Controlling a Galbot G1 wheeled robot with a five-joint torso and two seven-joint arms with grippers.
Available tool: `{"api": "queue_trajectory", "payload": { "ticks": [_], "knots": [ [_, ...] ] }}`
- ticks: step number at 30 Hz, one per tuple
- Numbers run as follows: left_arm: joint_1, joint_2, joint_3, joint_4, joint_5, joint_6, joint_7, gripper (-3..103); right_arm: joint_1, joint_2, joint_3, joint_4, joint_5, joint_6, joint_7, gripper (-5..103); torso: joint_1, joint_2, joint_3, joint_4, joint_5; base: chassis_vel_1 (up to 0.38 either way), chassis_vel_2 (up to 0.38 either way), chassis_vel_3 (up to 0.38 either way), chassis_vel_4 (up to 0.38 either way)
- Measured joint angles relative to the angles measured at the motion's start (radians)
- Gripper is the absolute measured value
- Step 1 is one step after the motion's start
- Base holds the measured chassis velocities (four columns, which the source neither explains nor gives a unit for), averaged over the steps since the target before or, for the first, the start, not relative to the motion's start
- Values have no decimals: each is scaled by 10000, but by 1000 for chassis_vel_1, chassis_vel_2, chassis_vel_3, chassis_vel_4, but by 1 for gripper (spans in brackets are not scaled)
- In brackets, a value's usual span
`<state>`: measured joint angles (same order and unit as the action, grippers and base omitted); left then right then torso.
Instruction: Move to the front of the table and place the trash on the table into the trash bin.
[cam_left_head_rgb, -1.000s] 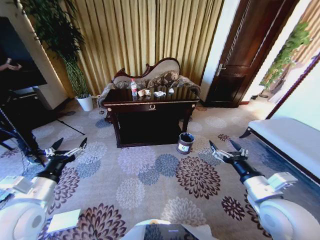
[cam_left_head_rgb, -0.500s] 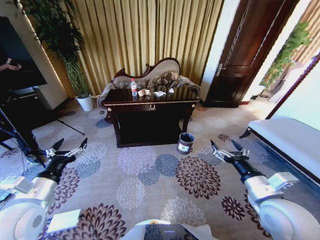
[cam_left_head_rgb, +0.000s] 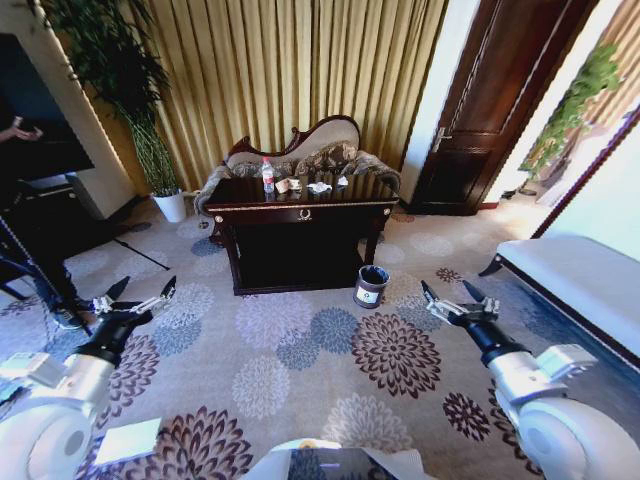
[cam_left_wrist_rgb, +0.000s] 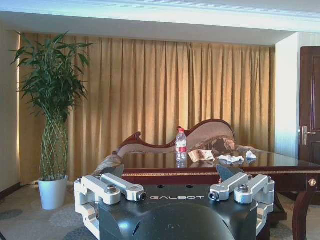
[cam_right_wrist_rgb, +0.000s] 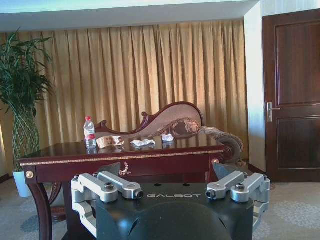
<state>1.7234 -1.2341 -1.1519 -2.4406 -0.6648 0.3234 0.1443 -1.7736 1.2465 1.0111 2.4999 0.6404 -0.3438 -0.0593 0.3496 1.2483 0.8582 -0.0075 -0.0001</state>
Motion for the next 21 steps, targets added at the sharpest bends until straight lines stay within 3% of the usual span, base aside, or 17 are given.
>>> {"api": "queue_trajectory", "payload": {
  "ticks": [12,21],
  "knots": [
    [17,-3,-1,2,5,-83,28,100,-11,20,5,0,0,6,-15,100,-2,2,-1,0,0,-20,17,13,-20],
    [52,5,-29,37,7,-250,71,100,-31,31,5,0,-4,17,-20,100,-2,0,0,0,-1,-165,166,171,-150]
  ]
}}
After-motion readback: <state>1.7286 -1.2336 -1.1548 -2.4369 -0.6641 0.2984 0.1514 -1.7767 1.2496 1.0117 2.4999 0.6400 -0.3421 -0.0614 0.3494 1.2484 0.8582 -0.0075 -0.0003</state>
